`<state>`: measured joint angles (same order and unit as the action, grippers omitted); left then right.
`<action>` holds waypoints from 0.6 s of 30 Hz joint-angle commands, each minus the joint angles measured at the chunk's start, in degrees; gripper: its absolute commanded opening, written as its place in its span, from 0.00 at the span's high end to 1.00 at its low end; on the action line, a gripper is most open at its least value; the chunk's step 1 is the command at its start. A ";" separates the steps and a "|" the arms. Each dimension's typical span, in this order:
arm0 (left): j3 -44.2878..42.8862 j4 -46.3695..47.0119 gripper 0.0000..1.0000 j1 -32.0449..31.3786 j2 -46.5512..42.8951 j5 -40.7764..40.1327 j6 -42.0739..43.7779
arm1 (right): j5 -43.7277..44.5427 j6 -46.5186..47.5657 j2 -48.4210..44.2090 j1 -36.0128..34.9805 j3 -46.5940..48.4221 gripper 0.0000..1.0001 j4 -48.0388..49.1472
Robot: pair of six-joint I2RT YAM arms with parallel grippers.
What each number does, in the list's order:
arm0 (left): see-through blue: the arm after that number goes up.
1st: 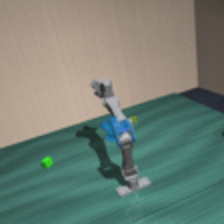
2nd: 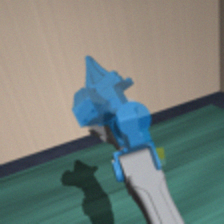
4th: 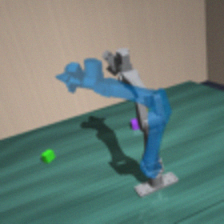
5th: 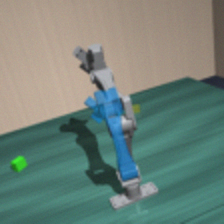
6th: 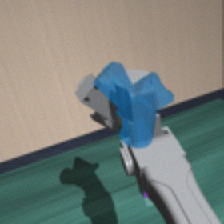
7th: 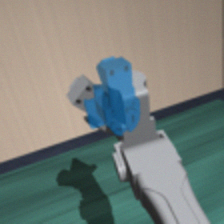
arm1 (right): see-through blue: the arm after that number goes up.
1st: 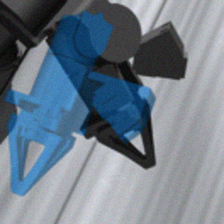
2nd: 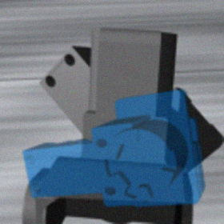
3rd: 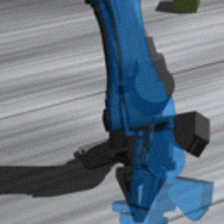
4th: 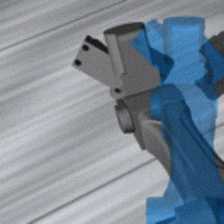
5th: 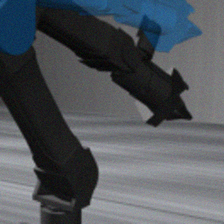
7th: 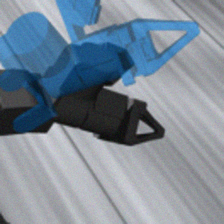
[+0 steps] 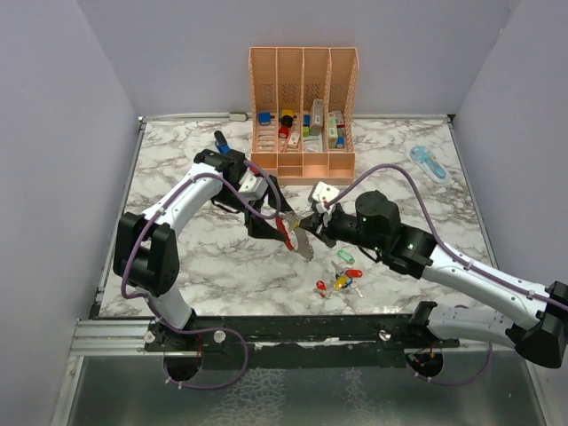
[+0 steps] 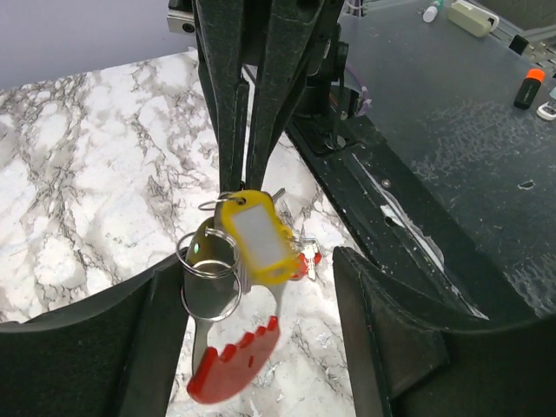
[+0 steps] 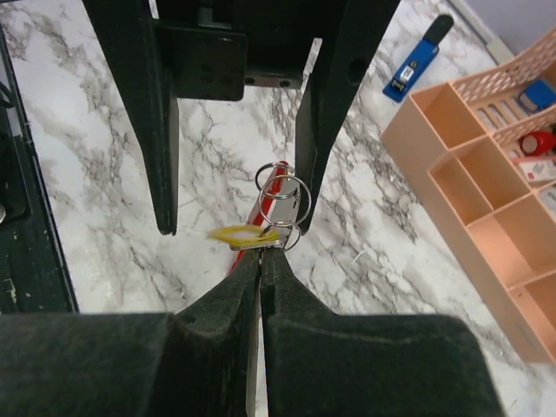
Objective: Put the keys on the keyring
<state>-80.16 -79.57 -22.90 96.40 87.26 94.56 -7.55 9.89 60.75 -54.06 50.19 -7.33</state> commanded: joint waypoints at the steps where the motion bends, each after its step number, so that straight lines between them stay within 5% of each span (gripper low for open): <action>1: -1.48 -0.76 0.29 0.16 -0.32 2.86 0.70 | 4.44 -3.96 -1.41 0.01 3.68 0.99 -8.19; 4: -2.10 -0.77 0.22 0.59 -0.66 1.75 0.22 | 5.33 -5.73 -1.35 0.01 4.16 0.99 -11.06; 7: -3.56 -0.72 0.01 1.04 -0.39 1.59 -1.89 | 5.77 -8.03 -0.25 0.03 4.86 0.99 -13.39; 18: -5.01 -0.68 0.01 0.43 0.38 0.40 -4.75 | -0.07 -12.73 7.20 0.02 13.63 0.99 -21.07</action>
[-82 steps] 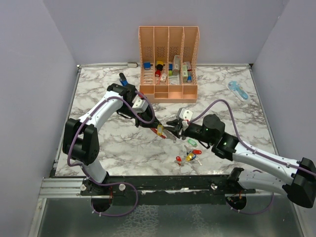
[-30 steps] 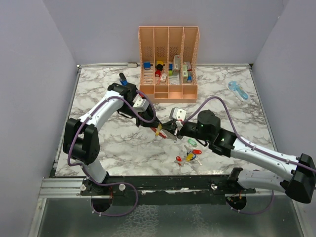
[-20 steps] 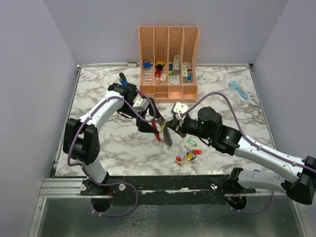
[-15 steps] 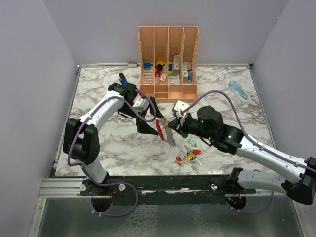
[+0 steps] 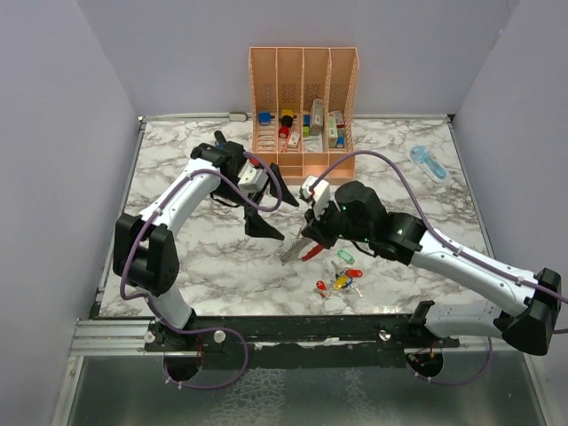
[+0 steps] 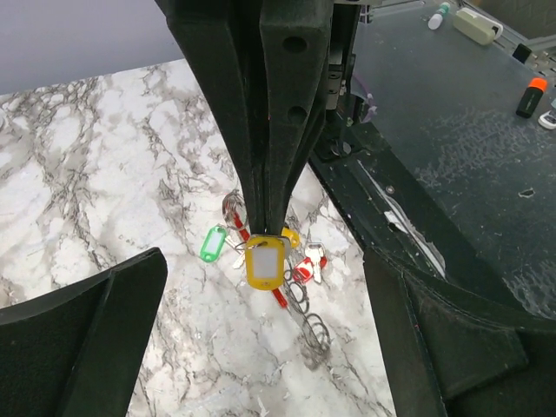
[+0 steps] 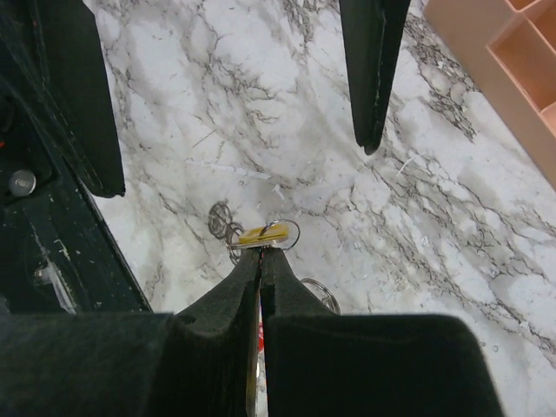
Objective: Put the keys on the keyring
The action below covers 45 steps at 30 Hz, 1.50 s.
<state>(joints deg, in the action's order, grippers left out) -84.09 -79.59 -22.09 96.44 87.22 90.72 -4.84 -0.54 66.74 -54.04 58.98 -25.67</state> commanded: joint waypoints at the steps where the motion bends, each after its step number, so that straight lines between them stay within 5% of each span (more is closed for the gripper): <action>1: -1.07 -0.54 0.01 -0.78 0.32 0.02 -1.28 | -2.29 -2.66 1.54 0.01 5.74 0.99 -3.26; 4: 0.13 4.30 0.01 -2.58 -0.12 -1.96 -6.52 | -0.78 -4.73 2.05 0.06 8.22 0.99 -3.77; 11: 9.63 40.14 0.01 -5.31 -7.20 -14.70 -43.74 | -0.47 -9.68 3.80 -0.01 10.90 0.99 -3.81; 25: 10.30 49.01 0.02 -4.44 -11.10 -21.75 -56.42 | 4.90 -19.31 2.77 0.03 10.25 0.99 -7.29; 30: 11.90 49.84 0.33 -4.58 -12.03 -23.08 -57.68 | 4.57 -20.49 2.34 -0.01 9.26 0.99 -6.05; 35: 12.32 50.68 0.38 -4.63 -12.00 -21.21 -58.85 | 4.55 -20.21 2.68 -0.01 9.45 0.99 -5.71; 45: 11.46 50.41 0.69 -4.81 -11.82 -19.15 -60.13 | 3.47 -17.14 0.09 0.01 6.21 0.99 -2.28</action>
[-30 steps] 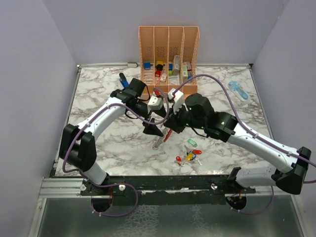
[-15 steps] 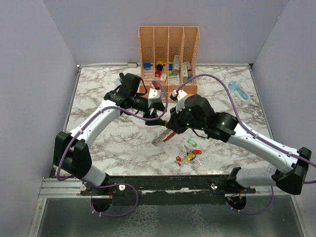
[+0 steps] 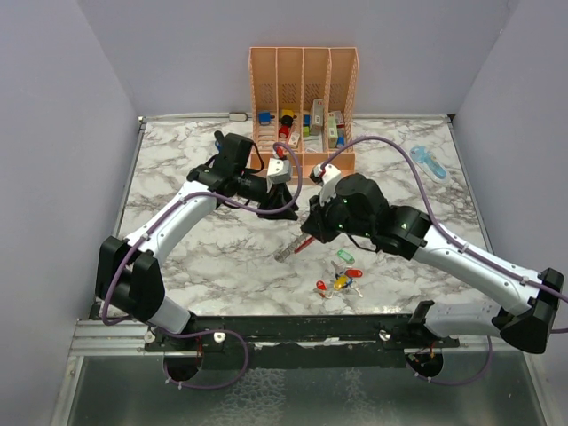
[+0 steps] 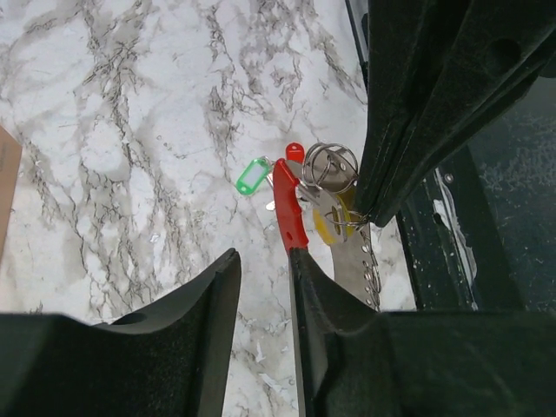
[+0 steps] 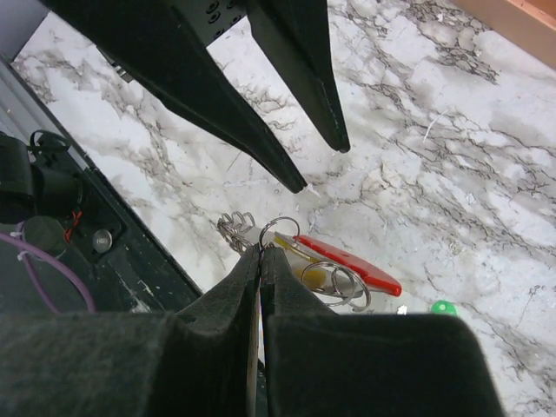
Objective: Put the keys on the keyring
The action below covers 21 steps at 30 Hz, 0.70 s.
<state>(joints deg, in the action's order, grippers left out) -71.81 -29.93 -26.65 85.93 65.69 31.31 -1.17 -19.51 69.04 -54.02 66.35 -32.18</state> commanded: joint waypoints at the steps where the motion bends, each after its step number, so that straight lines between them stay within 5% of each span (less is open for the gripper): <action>1: -1.22 0.24 0.68 -0.24 -1.36 2.09 -0.14 | -0.64 2.65 -2.50 0.00 -1.56 0.99 4.36; 3: -2.57 -2.58 0.57 -0.24 -1.46 2.63 3.04 | -2.24 4.44 -3.45 -0.03 -2.37 0.99 5.00; 6: -4.00 -7.48 0.28 -0.20 -1.60 6.97 9.54 | -5.28 6.99 -4.77 -0.03 -3.33 0.99 5.74; 10: -9.00 -31.29 0.08 -1.87 -1.47 10.02 39.06 | -9.24 9.59 -5.52 -0.03 -2.70 0.99 4.03; 14: -9.37 -38.92 0.03 -3.14 -1.49 8.10 54.34 | -15.13 10.58 -5.56 -0.03 -1.91 0.99 3.31; 21: -9.93 -38.16 0.06 -4.99 -1.66 5.63 57.36 | -25.05 9.69 -3.29 -0.03 -1.31 0.99 3.66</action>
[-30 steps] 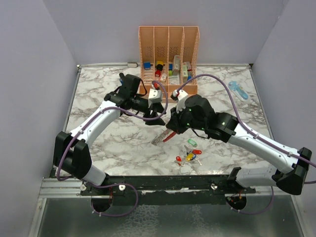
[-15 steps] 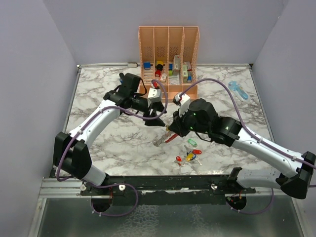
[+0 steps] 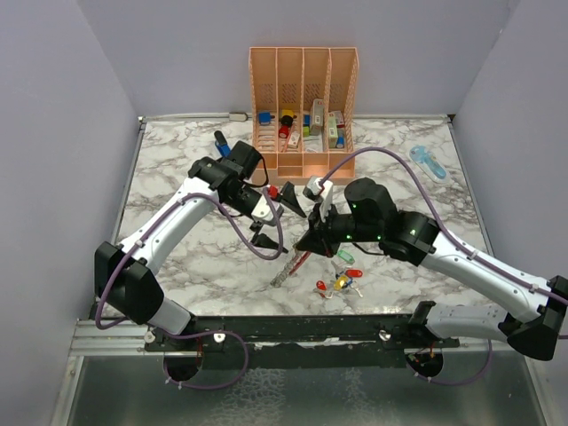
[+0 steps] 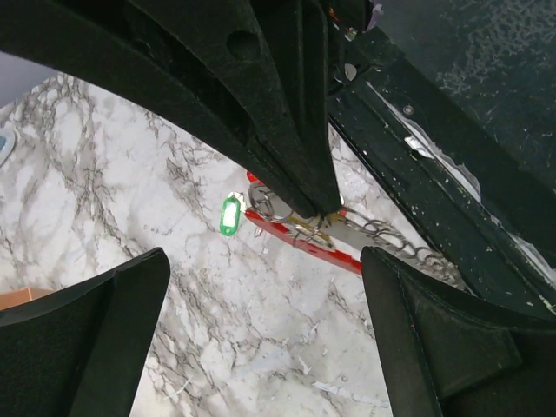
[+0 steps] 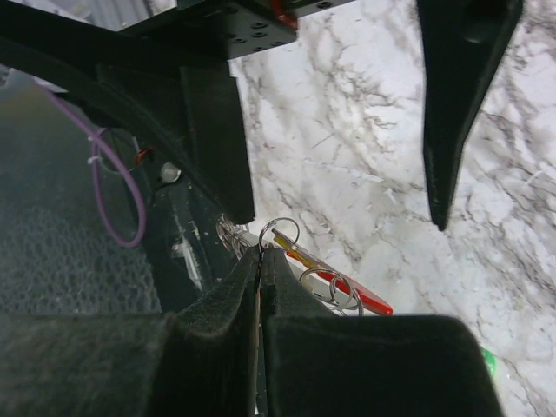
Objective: Put the keys on the keyring
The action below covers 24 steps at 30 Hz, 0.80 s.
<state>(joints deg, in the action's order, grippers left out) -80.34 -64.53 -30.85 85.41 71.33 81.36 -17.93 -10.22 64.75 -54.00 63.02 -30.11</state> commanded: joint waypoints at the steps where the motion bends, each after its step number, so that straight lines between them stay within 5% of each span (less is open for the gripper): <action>1: -1.67 -3.69 0.09 -1.06 -1.18 -0.19 7.39 | -8.80 0.33 1.16 -0.03 2.01 0.99 1.69; 5: -1.95 -4.73 0.29 -1.57 -1.41 -0.38 8.33 | -8.12 0.33 0.88 -0.05 1.84 0.99 1.88; 24: -0.79 -9.10 0.60 -2.45 -0.97 2.58 12.45 | 1.56 -3.63 0.54 -0.06 2.18 0.99 2.32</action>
<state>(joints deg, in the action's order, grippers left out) -80.97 -72.64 -32.58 85.38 71.13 92.55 -18.79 -12.23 65.89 -54.00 63.26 -30.04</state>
